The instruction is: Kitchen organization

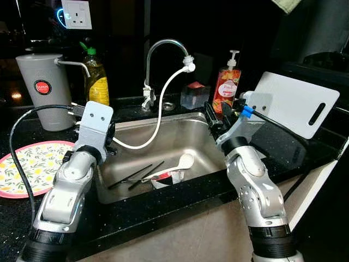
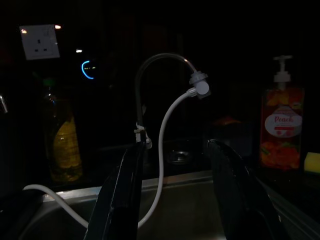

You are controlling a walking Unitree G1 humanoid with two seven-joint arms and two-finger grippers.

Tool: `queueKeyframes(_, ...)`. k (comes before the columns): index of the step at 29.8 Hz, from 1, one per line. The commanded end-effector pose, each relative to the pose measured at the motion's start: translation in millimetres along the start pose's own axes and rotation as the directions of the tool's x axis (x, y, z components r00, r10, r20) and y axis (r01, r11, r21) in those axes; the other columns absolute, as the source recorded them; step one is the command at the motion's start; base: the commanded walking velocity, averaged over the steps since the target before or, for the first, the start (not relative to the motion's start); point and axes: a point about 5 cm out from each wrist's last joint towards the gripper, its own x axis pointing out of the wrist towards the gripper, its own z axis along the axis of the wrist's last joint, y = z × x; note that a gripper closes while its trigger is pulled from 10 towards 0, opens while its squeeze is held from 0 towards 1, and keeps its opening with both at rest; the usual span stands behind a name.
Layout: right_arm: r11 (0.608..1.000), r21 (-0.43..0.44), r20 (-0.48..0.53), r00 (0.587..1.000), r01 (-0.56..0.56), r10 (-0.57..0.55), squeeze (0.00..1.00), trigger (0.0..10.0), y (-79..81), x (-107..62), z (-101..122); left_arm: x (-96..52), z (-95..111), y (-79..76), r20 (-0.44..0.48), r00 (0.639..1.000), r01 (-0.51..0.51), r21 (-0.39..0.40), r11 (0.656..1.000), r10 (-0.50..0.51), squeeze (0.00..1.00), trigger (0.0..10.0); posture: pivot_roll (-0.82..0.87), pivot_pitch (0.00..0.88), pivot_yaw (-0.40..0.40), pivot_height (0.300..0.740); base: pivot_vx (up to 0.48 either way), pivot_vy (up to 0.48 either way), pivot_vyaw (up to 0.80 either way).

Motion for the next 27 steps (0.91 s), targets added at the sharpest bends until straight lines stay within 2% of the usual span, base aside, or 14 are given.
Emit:
queueKeyframes(1,1.0,-0.003,-0.001,1.0,-0.002,0.002,0.0,10.0,0.3,2.5,-0.4,-3.1,-0.7,1.0,-0.005,1.0,-0.019,0.009,1.0,0.019,0.0,10.0,0.01,0.0,-0.077,0.74,0.0,0.0,0.0)
queueKeyframes(22,1.0,0.002,-0.005,1.0,-0.008,0.008,0.0,10.0,1.2,5.6,-0.3,-1.3,1.6,-0.4,0.008,1.0,-0.012,0.016,1.0,0.012,0.0,10.0,-0.01,0.0,-0.084,0.74,0.0,0.0,0.0)
queueKeyframes(24,1.0,-0.003,-0.003,1.0,-0.006,0.006,0.0,10.0,0.8,5.7,0.5,-0.8,0.9,-1.9,0.0,1.0,0.003,0.028,1.0,-0.003,0.0,10.0,-0.02,0.0,-0.074,0.74,0.0,0.0,0.0)
queueKeyframes(27,1.0,-0.004,0.004,1.0,0.008,-0.008,0.0,10.0,-2.0,3.6,2.0,0.2,-5.1,0.9,-0.034,0.999,-0.007,0.113,0.994,0.011,0.0,10.0,-0.01,0.0,-0.074,0.74,0.0,0.0,0.0)
